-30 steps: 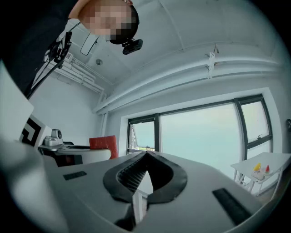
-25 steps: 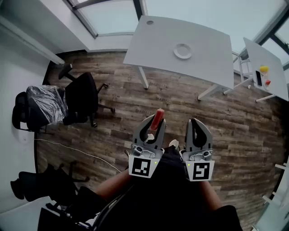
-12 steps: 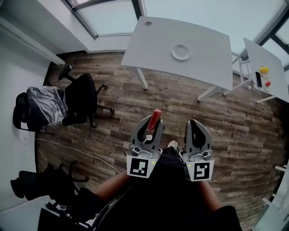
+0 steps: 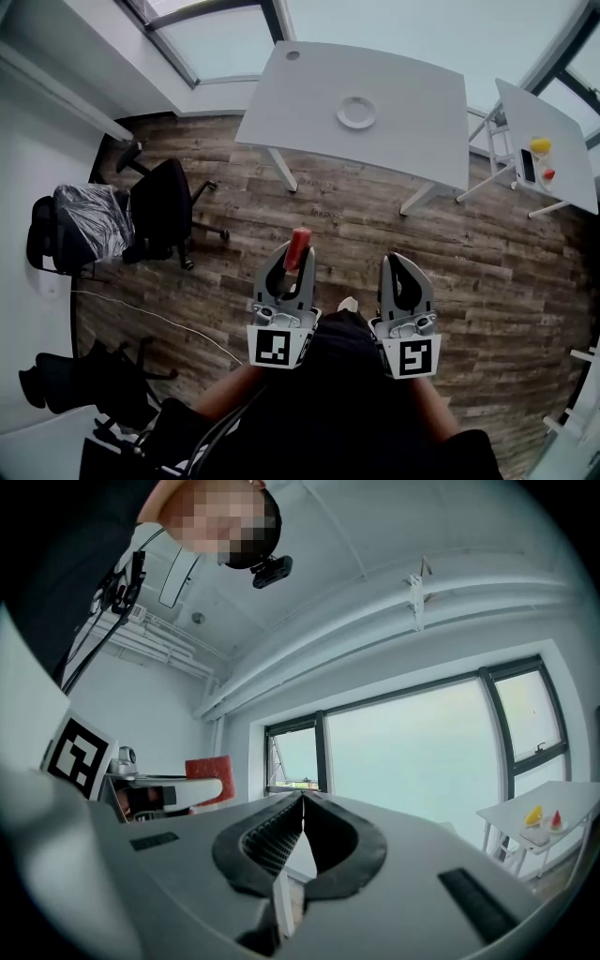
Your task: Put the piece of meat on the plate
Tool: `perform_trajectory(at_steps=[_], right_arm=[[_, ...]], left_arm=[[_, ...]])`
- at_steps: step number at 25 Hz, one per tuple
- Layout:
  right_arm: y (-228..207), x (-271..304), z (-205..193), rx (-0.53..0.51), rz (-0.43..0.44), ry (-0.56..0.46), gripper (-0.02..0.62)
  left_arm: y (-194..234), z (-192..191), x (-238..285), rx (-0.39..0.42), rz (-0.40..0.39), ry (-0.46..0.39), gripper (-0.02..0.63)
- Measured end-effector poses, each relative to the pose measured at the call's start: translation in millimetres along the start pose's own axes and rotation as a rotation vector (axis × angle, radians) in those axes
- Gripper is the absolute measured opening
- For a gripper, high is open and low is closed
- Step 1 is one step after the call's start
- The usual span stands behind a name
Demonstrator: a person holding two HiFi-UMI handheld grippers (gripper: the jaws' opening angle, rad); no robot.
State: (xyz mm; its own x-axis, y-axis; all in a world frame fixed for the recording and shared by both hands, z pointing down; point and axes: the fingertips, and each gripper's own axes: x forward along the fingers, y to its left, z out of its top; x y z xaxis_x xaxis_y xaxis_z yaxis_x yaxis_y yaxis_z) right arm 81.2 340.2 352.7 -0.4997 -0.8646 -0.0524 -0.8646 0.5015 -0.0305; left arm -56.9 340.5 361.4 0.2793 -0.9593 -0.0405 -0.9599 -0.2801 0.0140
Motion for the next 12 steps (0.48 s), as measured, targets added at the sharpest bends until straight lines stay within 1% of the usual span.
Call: perform_trajectory(at_steps=[5,8,12], right_arm=[[-29.6,-16.0,-1.8,0.003,-0.024,-0.024,0.005],[-35.6,-17.2,-1.0,-0.019,-0.025,-0.02,0.005],[-48.0,-16.8,-4.5,-0.013,-0.037,-0.009,0.005]], left_arm=[[-24.2,-10.7,13.2,-0.023,-0.013,0.026,0.097],[-29.1,-11.9,23.1,-0.02,-0.026,0.029,0.097],[-33.8,-14.7,36.2,-0.024,-0.032,0.03,0.097]])
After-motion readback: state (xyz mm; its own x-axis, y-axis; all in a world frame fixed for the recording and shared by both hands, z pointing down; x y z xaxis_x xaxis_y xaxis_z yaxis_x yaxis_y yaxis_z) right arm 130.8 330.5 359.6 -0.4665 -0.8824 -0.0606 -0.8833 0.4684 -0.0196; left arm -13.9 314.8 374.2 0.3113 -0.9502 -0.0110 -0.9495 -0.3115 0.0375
